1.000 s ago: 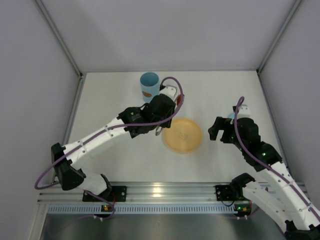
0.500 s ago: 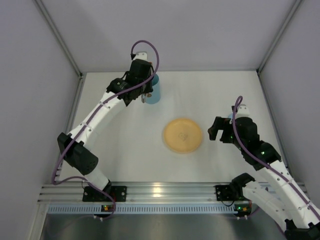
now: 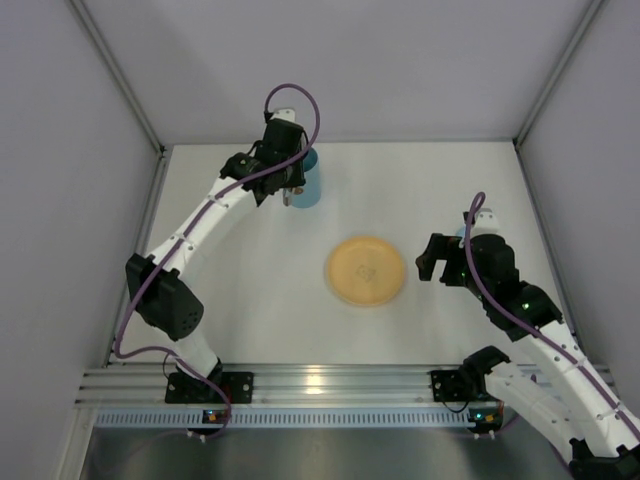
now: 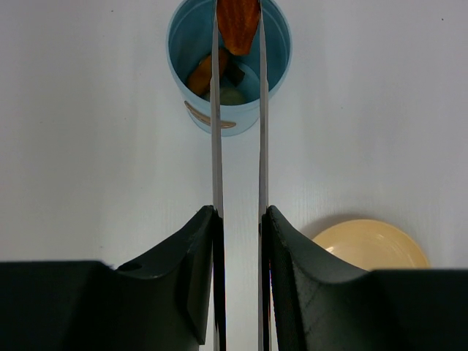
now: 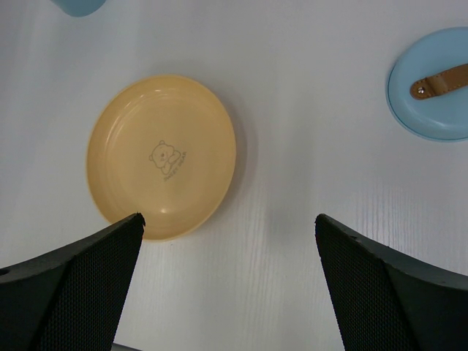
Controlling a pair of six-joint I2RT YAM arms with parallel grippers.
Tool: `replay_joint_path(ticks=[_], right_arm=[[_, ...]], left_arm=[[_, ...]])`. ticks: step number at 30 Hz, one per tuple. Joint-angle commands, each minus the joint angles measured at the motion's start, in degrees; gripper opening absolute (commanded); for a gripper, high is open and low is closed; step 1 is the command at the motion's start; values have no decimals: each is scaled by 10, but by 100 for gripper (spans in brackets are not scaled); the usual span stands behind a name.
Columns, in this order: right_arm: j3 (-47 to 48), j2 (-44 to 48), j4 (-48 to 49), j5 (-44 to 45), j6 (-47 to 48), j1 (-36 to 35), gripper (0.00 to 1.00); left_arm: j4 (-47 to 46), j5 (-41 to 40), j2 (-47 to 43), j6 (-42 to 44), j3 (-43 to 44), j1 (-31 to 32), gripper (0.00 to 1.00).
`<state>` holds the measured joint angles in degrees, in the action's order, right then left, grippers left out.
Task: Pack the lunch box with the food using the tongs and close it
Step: Place the fake food in the packing box.
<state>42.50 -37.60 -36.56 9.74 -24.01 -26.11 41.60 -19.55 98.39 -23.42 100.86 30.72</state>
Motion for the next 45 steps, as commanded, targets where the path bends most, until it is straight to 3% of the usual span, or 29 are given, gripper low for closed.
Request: replay_joint_path(ticks=[1, 45], right_arm=[[30, 6, -14, 10, 6, -10, 99], [36, 0, -14, 10, 8, -10, 99]], left_arm=[[-28, 2, -12, 5, 0, -2, 36], [-34, 16, -21, 12, -32, -5, 42]])
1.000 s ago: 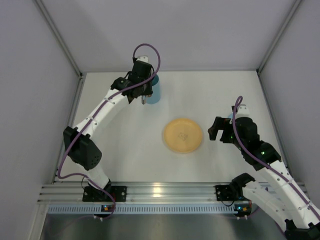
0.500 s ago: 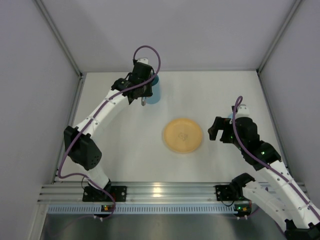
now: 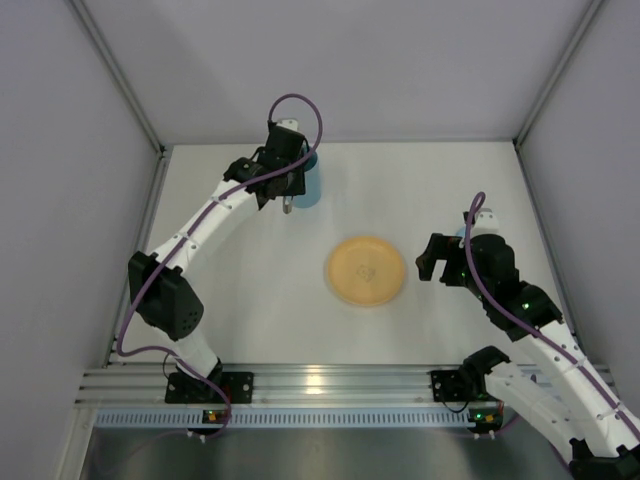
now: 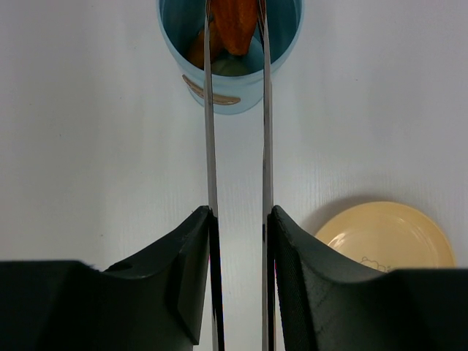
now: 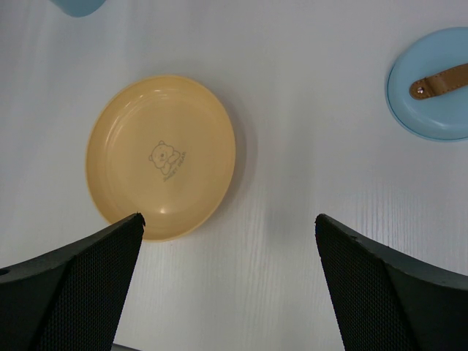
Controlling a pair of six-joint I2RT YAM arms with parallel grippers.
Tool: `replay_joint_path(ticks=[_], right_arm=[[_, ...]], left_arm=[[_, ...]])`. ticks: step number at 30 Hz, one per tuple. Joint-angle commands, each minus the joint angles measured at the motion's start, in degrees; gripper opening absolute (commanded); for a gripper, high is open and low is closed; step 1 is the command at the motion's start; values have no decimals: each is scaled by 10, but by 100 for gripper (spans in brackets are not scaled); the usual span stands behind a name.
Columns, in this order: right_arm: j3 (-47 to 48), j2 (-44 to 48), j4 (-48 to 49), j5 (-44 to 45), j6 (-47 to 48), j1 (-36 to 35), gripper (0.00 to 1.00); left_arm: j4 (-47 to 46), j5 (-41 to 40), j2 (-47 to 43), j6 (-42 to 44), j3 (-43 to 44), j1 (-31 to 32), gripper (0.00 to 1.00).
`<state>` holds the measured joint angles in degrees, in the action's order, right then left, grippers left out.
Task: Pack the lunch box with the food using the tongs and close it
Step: Place the fake food in the packing box.
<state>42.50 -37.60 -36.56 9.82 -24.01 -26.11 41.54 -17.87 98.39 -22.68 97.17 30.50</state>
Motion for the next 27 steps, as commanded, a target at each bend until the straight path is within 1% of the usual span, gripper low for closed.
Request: replay_joint_path(ticks=[1, 9, 17, 27], right_arm=[[36, 0, -15, 8, 8, -10, 99], [37, 0, -16, 9, 8, -10, 99], [37, -1, -14, 9, 6, -10, 99], [35, 0, -11, 13, 0, -9, 99]], left_arm=[[-33, -1, -21, 4, 5, -3, 42], [-34, 4, -22, 6, 5, -3, 46], [-38, 8, -29, 11, 4, -3, 47], [-75, 32, -81, 18, -18, -3, 47]])
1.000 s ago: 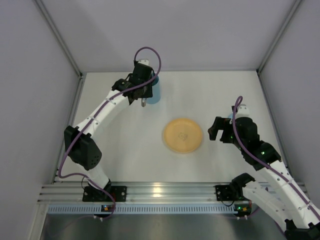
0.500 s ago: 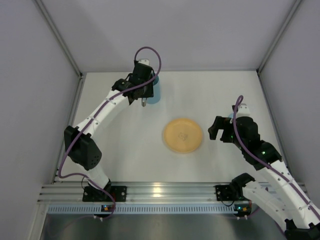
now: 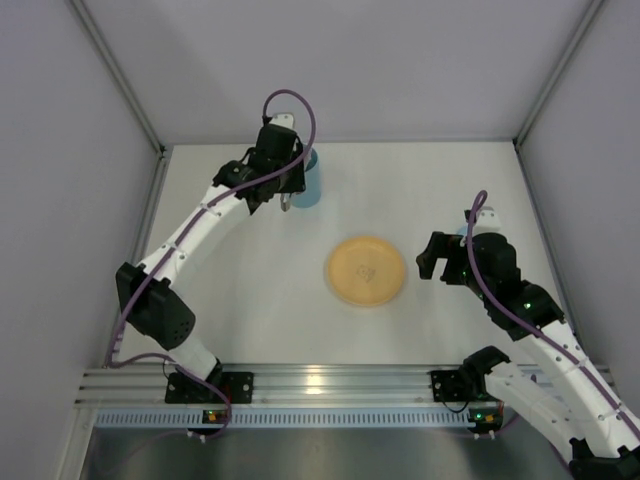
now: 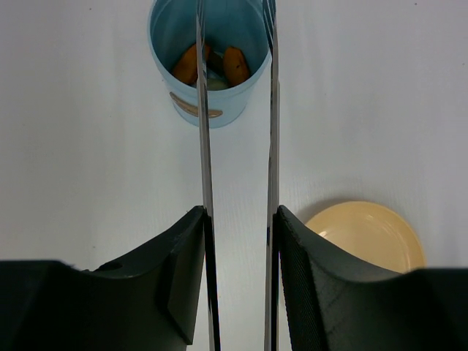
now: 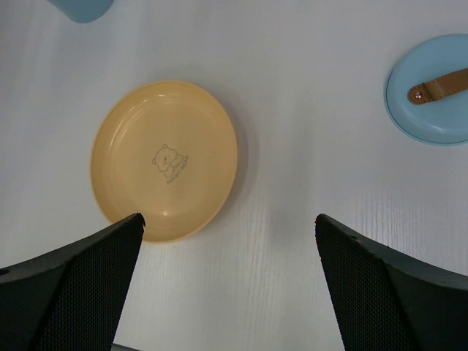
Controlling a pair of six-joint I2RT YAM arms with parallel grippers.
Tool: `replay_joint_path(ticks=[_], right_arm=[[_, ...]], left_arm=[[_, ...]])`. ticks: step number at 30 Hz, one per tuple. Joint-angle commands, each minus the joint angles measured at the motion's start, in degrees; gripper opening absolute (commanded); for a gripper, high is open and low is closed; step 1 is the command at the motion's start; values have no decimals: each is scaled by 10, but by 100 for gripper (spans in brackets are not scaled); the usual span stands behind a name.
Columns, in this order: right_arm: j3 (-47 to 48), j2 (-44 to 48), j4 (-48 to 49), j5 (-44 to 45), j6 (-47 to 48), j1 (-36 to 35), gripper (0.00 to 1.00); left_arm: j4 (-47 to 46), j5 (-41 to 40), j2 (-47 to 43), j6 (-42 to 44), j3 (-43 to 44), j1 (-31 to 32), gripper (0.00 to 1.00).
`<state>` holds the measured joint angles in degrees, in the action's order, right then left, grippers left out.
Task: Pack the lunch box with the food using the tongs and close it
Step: Place the fake food in the packing box, then place the clamp at the center of the board.
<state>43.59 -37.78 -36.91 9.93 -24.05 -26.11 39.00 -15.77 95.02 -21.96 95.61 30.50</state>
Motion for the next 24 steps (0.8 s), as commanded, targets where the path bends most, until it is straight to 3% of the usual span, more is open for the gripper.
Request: replay_joint_path(ticks=[1, 9, 14, 17, 24], right_arm=[[25, 1, -8, 11, 0, -10, 99], [23, -1, -2, 18, -3, -10, 99], [18, -1, 4, 18, -7, -10, 99], [18, -5, 7, 11, -8, -10, 99], [11, -5, 11, 10, -6, -11, 99]], left_arm=[[-49, 17, -51, 11, -3, -3, 47], [-67, 58, -105, 13, -37, 10, 47], [-89, 51, -156, 28, -96, 70, 47], [-75, 1, -176, 17, -129, 106, 47], [-101, -127, -268, -63, -250, 110, 47]])
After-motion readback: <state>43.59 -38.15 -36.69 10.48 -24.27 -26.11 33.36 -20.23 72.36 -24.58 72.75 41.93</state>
